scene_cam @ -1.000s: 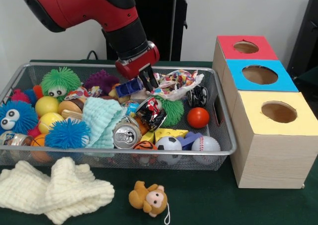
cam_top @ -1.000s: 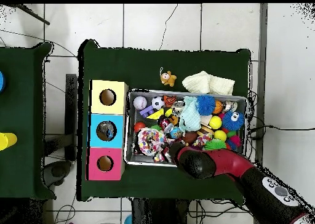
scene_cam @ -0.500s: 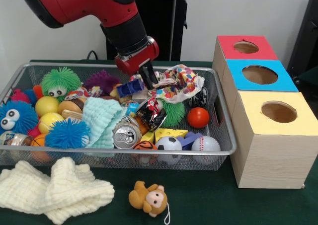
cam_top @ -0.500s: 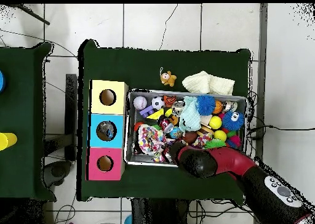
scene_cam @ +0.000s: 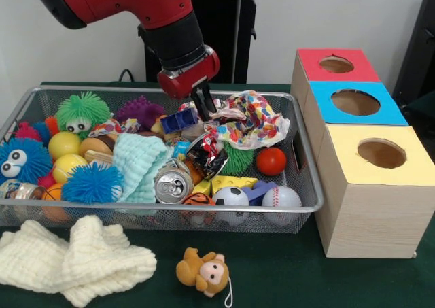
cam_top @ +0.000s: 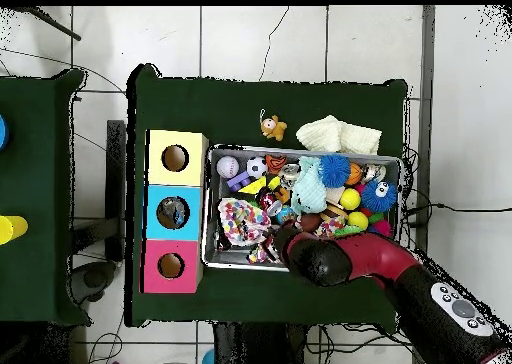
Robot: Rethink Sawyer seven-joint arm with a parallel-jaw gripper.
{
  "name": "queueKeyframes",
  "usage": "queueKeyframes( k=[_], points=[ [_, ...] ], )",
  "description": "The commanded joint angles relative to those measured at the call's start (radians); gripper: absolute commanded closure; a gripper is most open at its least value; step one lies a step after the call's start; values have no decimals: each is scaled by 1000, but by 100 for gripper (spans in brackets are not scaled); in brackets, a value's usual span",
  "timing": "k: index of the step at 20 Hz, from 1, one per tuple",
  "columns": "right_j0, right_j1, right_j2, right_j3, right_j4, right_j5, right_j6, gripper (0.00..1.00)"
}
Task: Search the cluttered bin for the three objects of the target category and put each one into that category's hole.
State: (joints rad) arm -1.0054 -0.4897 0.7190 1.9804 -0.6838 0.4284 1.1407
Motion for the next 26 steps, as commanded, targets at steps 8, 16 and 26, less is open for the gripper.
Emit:
queueKeyframes(
  k=[8,16,26],
  points=[
    [-62,-30,52,-121,-45,195,-225,100],
    [-114,-8,83,-135,-76,216,-290,100],
    [-169,18,116,-168,-111,260,-380,100]
  ],
)
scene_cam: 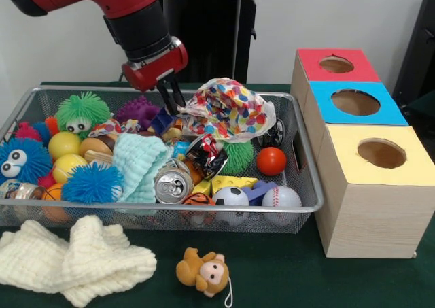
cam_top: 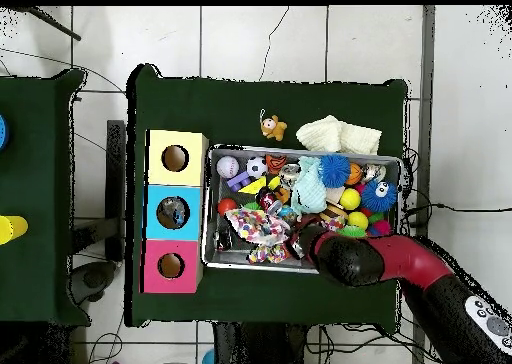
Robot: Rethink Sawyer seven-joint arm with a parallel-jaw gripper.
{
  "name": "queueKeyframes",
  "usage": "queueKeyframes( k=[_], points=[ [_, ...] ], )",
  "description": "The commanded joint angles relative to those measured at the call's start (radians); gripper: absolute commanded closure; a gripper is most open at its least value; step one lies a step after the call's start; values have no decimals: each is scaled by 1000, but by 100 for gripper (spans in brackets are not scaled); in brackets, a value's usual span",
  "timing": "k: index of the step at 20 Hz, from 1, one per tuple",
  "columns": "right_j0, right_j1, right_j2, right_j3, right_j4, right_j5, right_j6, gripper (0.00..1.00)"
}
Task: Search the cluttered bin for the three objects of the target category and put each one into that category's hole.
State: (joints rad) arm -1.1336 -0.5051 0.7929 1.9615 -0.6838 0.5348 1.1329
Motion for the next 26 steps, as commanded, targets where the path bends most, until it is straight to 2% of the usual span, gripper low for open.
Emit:
queueKeyframes(
  k=[1,7,11,18,26],
  points=[
    [-45,33,44,-150,-117,158,-380,100],
    [-55,35,43,-189,-153,216,-445,100],
    [-55,40,49,-202,-163,228,-456,100],
    [-57,51,55,-232,-145,241,-468,100],
    [-52,50,48,-272,-154,266,-523,100]
  ],
)
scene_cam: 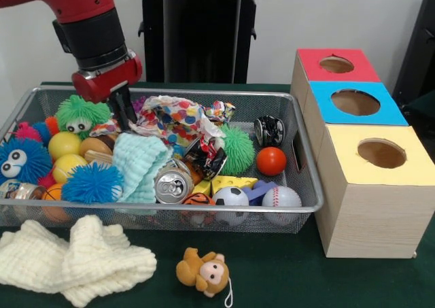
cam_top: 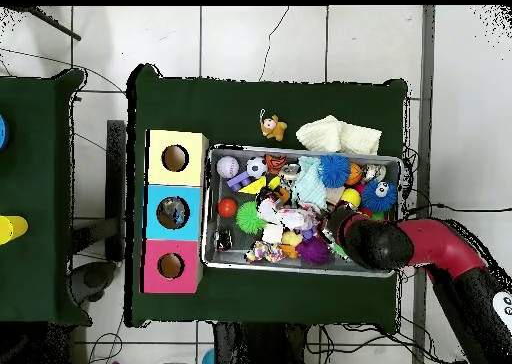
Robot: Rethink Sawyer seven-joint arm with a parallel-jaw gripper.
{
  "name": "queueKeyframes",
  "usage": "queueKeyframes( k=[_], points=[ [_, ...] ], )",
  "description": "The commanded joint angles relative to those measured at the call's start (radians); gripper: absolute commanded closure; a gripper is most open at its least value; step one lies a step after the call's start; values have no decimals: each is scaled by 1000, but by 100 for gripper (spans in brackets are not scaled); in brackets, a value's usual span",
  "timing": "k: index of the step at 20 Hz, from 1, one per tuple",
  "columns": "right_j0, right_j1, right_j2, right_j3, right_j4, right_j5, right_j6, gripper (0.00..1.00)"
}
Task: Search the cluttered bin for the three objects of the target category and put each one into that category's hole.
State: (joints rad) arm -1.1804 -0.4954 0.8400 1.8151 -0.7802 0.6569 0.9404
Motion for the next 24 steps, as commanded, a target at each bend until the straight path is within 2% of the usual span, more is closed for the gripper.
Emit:
queueKeyframes(
  k=[1,11,12,24],
  points=[
    [-5,40,0,-130,-58,146,-335,100],
    [12,33,-12,-131,-47,181,-316,100],
    [12,31,-12,-131,-50,187,-319,0],
    [12,23,-13,-133,-64,215,-348,0]
  ],
)
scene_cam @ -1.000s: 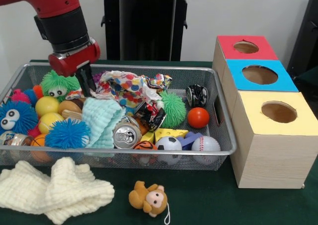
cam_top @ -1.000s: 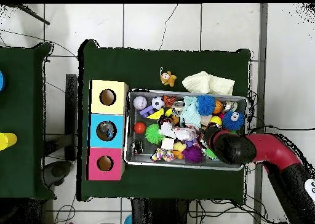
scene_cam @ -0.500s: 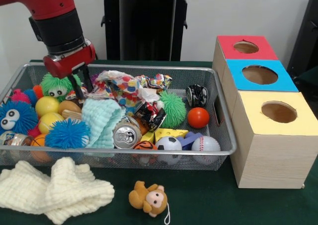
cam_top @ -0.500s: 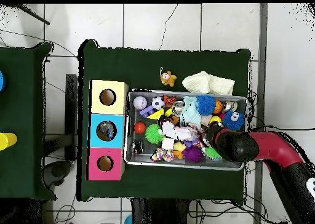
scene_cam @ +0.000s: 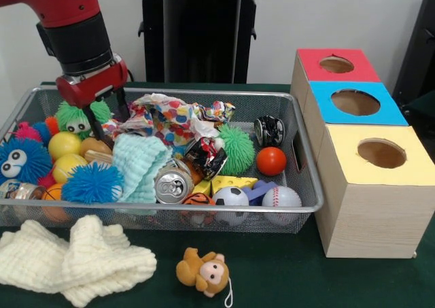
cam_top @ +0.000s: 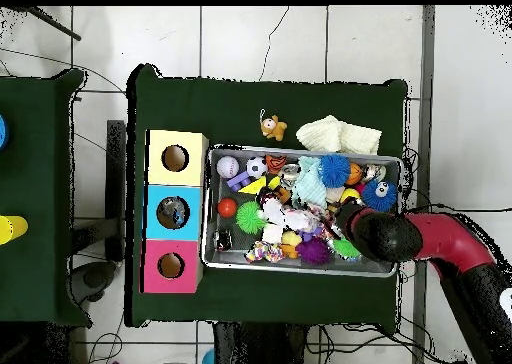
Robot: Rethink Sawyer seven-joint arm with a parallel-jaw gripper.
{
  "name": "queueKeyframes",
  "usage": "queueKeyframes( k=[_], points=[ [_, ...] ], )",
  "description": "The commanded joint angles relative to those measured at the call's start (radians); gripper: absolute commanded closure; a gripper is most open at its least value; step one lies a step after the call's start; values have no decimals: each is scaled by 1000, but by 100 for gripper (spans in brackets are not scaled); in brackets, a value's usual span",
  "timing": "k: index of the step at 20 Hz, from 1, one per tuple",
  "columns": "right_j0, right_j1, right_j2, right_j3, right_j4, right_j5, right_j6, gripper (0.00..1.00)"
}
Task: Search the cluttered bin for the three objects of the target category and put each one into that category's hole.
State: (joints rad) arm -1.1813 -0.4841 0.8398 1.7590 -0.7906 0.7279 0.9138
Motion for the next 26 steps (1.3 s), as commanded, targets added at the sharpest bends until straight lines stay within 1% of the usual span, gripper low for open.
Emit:
queueKeyframes(
  k=[1,5,9,12,15,22,26],
  points=[
    [17,9,-17,-81,-58,152,-326,0],
    [36,-8,-51,-117,-115,197,-376,0],
    [42,-30,-62,-149,-153,254,-436,0],
    [47,-26,-67,-173,-181,273,-459,0],
    [59,-13,-81,-193,-210,282,-470,0],
    [116,-3,-134,-228,-259,315,-461,0],
    [147,33,-184,-263,-256,385,-477,0]
  ],
)
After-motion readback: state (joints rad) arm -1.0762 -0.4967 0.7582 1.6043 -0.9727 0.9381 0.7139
